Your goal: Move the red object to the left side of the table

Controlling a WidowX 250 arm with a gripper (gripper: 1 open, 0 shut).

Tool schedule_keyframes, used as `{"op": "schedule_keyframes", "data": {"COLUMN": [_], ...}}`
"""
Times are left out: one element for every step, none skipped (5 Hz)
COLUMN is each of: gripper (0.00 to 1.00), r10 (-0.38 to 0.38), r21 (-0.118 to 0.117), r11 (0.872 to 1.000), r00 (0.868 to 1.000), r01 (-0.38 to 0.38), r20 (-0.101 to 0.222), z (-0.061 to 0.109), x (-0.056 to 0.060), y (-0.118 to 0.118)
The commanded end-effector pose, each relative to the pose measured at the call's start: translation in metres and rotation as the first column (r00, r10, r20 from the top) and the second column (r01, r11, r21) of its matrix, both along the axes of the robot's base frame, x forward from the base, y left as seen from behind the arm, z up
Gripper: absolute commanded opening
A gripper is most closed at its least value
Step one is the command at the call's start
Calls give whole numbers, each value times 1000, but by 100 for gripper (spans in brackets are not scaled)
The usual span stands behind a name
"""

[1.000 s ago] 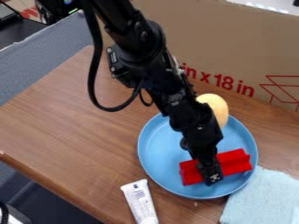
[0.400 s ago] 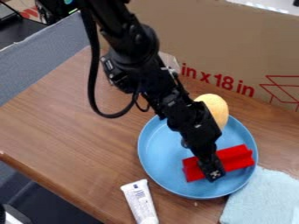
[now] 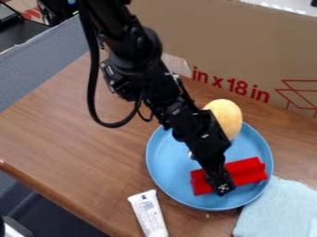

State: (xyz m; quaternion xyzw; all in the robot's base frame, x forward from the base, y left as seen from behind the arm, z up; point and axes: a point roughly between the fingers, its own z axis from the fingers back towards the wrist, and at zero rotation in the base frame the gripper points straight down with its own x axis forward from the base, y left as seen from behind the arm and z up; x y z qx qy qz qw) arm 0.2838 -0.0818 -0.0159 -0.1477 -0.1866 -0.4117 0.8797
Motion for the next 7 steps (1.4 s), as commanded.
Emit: {"op": "schedule_keyframes", "data": {"gripper": [0,0,0,0,0,0,0], "r10": [-25,-18,-16,-11,-6,3,5], "r21": [-5,-17,-5,-10,-4,-12,-20], "r11": [1000,1000,1000,1000,1000,1000,1000], "r00": [1000,1000,1000,1000,999,999,998], "r01": [25,18,17,12,6,-3,-4], "r20": [4,6,22,25,39,46,59], "z": [1,9,16,25,33,41,50], "x": [0,-10,-18,-20,-20,-19,-15], "y": [2,1,14,16,5,-3,7]}}
